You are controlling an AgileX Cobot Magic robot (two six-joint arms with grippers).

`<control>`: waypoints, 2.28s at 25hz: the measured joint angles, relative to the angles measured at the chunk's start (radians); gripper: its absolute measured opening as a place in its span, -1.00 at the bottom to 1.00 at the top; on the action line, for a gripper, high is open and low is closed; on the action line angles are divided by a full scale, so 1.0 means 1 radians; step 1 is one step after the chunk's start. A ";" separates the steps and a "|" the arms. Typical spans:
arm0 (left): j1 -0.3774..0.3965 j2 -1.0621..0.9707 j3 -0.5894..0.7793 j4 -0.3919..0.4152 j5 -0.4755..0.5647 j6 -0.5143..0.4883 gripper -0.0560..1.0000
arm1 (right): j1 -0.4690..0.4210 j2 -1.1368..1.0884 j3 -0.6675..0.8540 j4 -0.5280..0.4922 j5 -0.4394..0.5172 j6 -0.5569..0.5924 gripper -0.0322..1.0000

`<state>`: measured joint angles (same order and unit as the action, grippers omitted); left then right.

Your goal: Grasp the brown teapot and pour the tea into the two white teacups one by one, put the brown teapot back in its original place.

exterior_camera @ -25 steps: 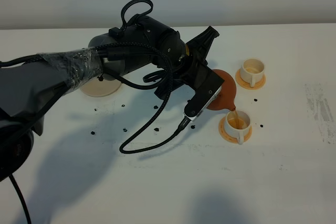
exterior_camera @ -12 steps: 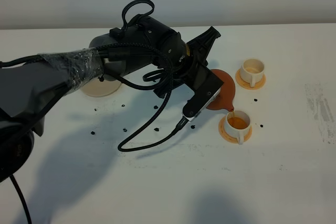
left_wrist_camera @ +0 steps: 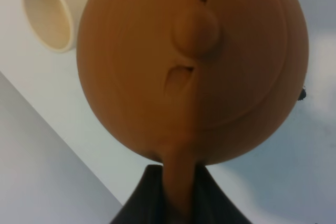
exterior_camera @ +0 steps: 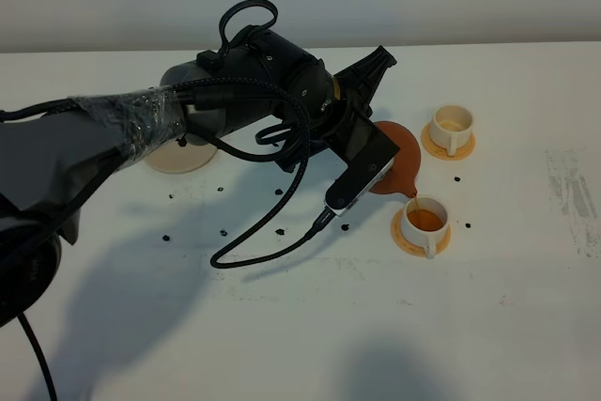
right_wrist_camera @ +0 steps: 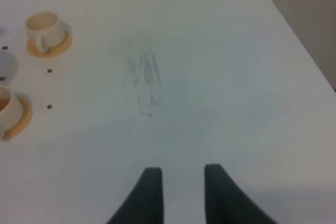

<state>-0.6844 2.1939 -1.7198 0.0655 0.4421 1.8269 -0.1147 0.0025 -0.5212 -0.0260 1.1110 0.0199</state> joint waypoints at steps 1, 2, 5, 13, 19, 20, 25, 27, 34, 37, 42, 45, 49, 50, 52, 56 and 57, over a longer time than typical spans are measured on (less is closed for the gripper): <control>0.000 0.000 0.000 0.000 -0.001 0.000 -0.73 | 0.000 0.000 0.000 0.000 0.000 0.000 -0.51; -0.001 0.000 0.000 0.001 -0.002 0.000 -0.73 | 0.000 0.000 0.000 0.000 0.000 0.000 -0.51; -0.009 0.000 0.000 0.009 -0.005 0.000 -0.73 | 0.000 0.000 0.000 0.000 0.000 0.000 -0.51; -0.013 0.000 0.000 0.030 -0.010 0.000 -0.73 | 0.000 0.000 0.000 0.000 0.000 0.000 -0.51; -0.019 0.000 0.000 0.050 -0.018 0.000 -0.73 | 0.000 0.000 0.000 0.000 0.000 0.000 -0.51; -0.019 0.000 0.000 0.051 -0.022 0.000 -0.73 | 0.000 0.000 0.000 0.000 0.000 0.000 -0.51; -0.019 0.000 0.000 0.060 -0.037 0.000 -0.73 | 0.000 0.000 0.000 0.000 0.000 0.000 -0.51; -0.027 0.000 0.000 0.074 -0.038 0.000 -0.73 | 0.000 0.000 0.000 0.000 0.000 0.000 -0.51; -0.036 0.000 0.000 0.081 -0.041 0.000 -0.73 | 0.000 0.000 0.000 0.000 0.000 0.000 -0.51; -0.036 0.000 0.000 0.097 -0.041 0.000 -0.73 | 0.000 0.000 0.000 0.000 0.000 0.000 -0.51; -0.038 0.000 0.000 0.106 -0.045 0.000 -0.73 | 0.000 0.000 0.000 0.000 0.000 0.000 -0.51; -0.039 0.000 0.000 0.115 -0.048 0.000 -0.73 | 0.000 0.000 0.000 0.000 0.000 0.000 -0.51; -0.040 0.000 0.000 0.124 -0.048 0.000 -0.73 | 0.000 0.000 0.000 0.000 0.000 0.000 -0.51; -0.040 0.000 0.000 0.124 -0.048 0.000 -0.73 | 0.000 0.000 0.000 0.000 0.000 0.000 -0.51; -0.040 0.000 0.000 0.127 -0.050 0.000 -0.73 | 0.000 0.000 0.000 0.000 0.000 0.000 -0.51; -0.040 0.000 0.000 0.129 -0.063 0.000 -0.73 | 0.000 0.000 0.000 0.000 0.000 0.000 -0.51; -0.040 0.000 0.000 0.129 -0.063 0.000 -0.73 | 0.000 0.000 0.000 0.000 0.000 0.000 -0.51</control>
<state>-0.7245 2.1939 -1.7198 0.1947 0.3788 1.8269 -0.1147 0.0025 -0.5212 -0.0260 1.1110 0.0199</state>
